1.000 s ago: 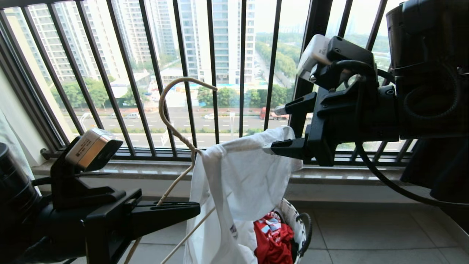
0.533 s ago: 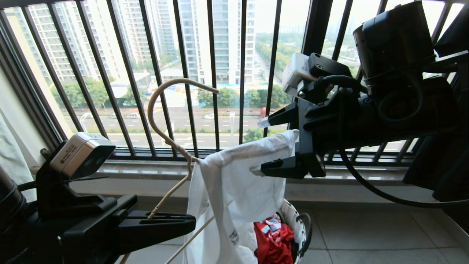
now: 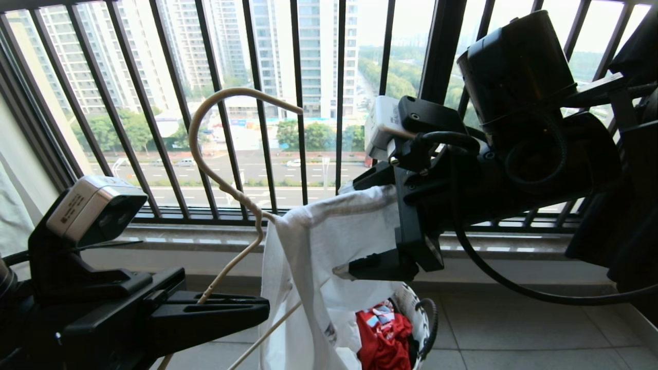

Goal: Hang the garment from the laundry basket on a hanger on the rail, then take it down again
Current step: Hang the clothes on the clothes rack

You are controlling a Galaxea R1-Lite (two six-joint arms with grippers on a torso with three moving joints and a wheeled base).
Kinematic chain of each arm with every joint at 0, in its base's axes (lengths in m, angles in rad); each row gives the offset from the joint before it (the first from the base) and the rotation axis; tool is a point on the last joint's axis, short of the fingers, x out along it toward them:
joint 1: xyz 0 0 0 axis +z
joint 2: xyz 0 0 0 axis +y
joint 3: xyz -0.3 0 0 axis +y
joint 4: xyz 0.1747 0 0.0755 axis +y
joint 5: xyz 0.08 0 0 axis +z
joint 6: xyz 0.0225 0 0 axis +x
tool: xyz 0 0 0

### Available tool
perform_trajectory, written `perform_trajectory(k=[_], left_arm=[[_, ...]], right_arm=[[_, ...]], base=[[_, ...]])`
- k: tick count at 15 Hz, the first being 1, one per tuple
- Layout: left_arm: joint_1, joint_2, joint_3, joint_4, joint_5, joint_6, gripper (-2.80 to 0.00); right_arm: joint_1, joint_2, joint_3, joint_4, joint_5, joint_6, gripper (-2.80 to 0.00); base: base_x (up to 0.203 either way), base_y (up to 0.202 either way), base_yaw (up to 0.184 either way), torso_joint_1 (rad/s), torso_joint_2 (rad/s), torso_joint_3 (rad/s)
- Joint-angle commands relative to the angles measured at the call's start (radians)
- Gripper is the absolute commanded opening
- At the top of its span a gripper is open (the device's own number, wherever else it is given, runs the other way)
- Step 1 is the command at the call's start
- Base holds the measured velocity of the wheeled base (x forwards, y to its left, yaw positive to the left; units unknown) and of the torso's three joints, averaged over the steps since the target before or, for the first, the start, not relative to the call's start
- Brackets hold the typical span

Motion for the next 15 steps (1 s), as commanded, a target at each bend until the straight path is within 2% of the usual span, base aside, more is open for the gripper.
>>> perform_trajectory(k=[1, 5, 6, 15], left_arm=[[0.000, -0.002, -0.007, -0.004, -0.003, -0.003, -2.80], [0.000, -0.010, -0.014, -0.001, -0.004, -0.003, -2.80], [0.000, -0.013, -0.014, -0.001, -0.003, -0.003, -2.80], [0.017, -0.009, -0.014, -0.003, -0.002, -0.002, -2.80]], right_arm=[[0.018, 0.028, -0.015, 0.003, 0.003, -0.002, 0.00], [0.024, 0.051, -0.046, 0.006, 0.003, -0.002, 0.00], [0.024, 0.051, -0.045, 0.006, 0.003, -0.001, -2.80], [0.025, 0.010, -0.020, 0.009, 0.000, 0.001, -2.80]], base=[[0.000, 0.000, 0.000, 0.000, 0.00, 0.000], [0.000, 0.000, 0.000, 0.000, 0.00, 0.000], [0.000, 0.000, 0.000, 0.000, 0.00, 0.000], [0.000, 0.000, 0.000, 0.000, 0.00, 0.000]])
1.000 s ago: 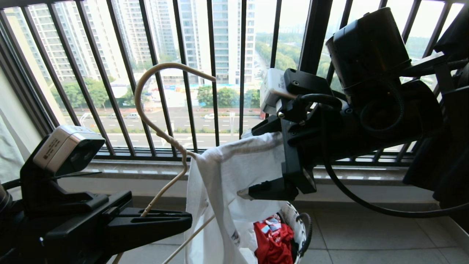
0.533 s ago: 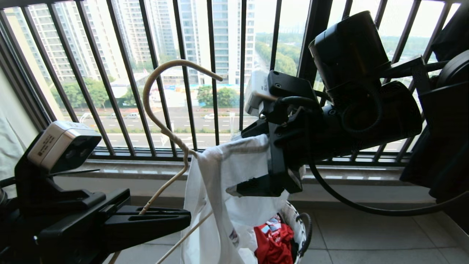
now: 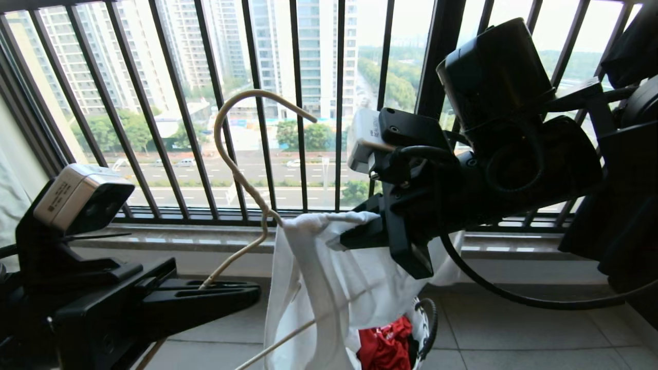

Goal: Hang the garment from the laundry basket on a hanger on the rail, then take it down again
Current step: Hang the clothes on the clothes rack

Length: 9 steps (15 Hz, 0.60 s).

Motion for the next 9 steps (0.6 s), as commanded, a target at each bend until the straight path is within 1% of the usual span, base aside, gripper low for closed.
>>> perform_trajectory(k=[1, 7, 8, 9], left_arm=[[0.000, 0.001, 0.003, -0.003, -0.005, -0.002, -2.80], [0.010, -0.002, 0.004, -0.005, -0.005, -0.001, -2.80], [0.014, -0.002, 0.004, -0.006, -0.005, 0.000, 0.00], [0.018, 0.002, 0.001, -0.006, -0.005, 0.000, 0.00]], right_arm=[[0.002, -0.021, 0.008, -0.006, 0.002, -0.001, -2.80], [0.008, -0.038, 0.021, -0.005, 0.002, -0.001, -2.80], [0.009, -0.039, 0.022, -0.005, 0.002, -0.001, -2.80], [0.009, -0.043, 0.022, -0.004, 0.002, -0.001, -2.80]], base=[[0.000, 0.000, 0.000, 0.000, 0.00, 0.000], [0.000, 0.000, 0.000, 0.000, 0.00, 0.000], [0.000, 0.000, 0.000, 0.000, 0.00, 0.000], [0.000, 0.000, 0.000, 0.000, 0.00, 0.000]])
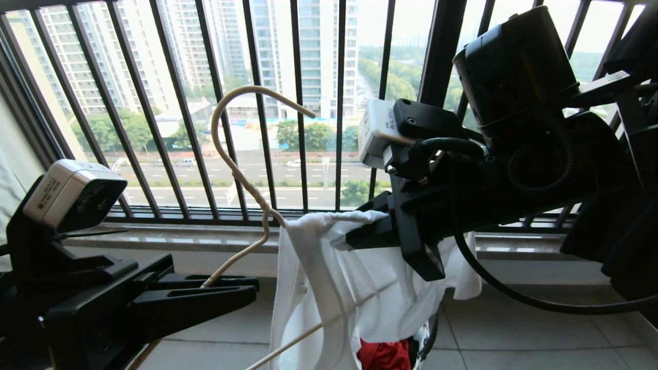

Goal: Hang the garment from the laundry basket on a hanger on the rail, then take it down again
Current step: Hang the clothes on the clothes rack

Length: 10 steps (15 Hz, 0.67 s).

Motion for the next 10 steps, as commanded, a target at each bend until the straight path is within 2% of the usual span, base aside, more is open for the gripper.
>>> perform_trajectory(k=[1, 4, 8, 10], left_arm=[[0.015, 0.007, -0.005, 0.000, -0.006, -0.004, 0.00], [0.078, 0.006, -0.030, 0.000, -0.003, -0.004, 0.00], [0.301, -0.017, -0.113, 0.001, -0.001, -0.014, 0.00], [0.380, -0.070, -0.163, 0.003, -0.002, -0.064, 0.00]], right_arm=[[0.002, -0.010, 0.001, 0.002, 0.003, -0.005, -2.80], [0.002, -0.022, 0.018, 0.002, 0.002, -0.004, -2.80], [-0.010, -0.056, 0.041, 0.002, -0.004, -0.002, -2.80], [-0.024, -0.061, 0.038, 0.027, -0.018, -0.001, -2.80]], base=[[0.000, 0.000, 0.000, 0.000, 0.00, 0.000], [0.000, 0.000, 0.000, 0.000, 0.00, 0.000], [0.000, 0.000, 0.000, 0.000, 0.00, 0.000], [0.000, 0.000, 0.000, 0.000, 0.00, 0.000]])
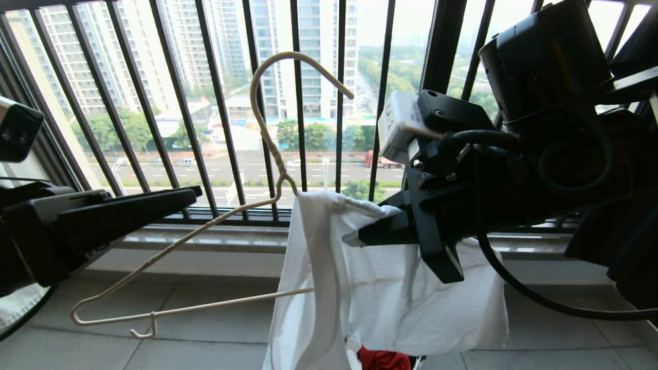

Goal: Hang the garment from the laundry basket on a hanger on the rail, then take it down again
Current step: Hang the clothes on the clothes rack

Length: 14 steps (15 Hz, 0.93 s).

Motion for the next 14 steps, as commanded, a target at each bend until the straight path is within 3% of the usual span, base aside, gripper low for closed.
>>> perform_trajectory(k=[1, 4, 6, 7, 11, 14], left_arm=[[0.082, -0.062, -0.056, -0.004, -0.006, -0.064, 0.00], [0.144, -0.069, -0.094, 0.010, -0.005, -0.079, 0.00], [0.178, -0.098, -0.146, 0.111, -0.006, -0.093, 0.00], [0.184, -0.114, -0.176, 0.181, -0.007, -0.097, -2.80], [0.187, -0.126, -0.353, 0.547, -0.065, -0.095, -2.80], [0.160, -0.132, -0.504, 0.853, -0.113, -0.085, -2.80]], right_arm=[[-0.009, -0.019, -0.007, 0.051, -0.027, -0.005, -2.80], [-0.038, -0.023, -0.007, 0.056, -0.071, -0.005, -2.80], [-0.072, -0.014, -0.017, 0.052, -0.102, 0.008, -2.80], [-0.087, -0.001, -0.032, 0.050, -0.115, 0.034, -2.80], [-0.140, 0.006, -0.081, 0.012, -0.127, 0.188, -2.80], [-0.140, -0.014, -0.078, -0.016, -0.207, 0.315, -2.80]], base=[[0.000, 0.000, 0.000, 0.000, 0.00, 0.000], [0.000, 0.000, 0.000, 0.000, 0.00, 0.000], [0.000, 0.000, 0.000, 0.000, 0.00, 0.000], [0.000, 0.000, 0.000, 0.000, 0.00, 0.000], [0.000, 0.000, 0.000, 0.000, 0.00, 0.000], [0.000, 0.000, 0.000, 0.000, 0.00, 0.000]])
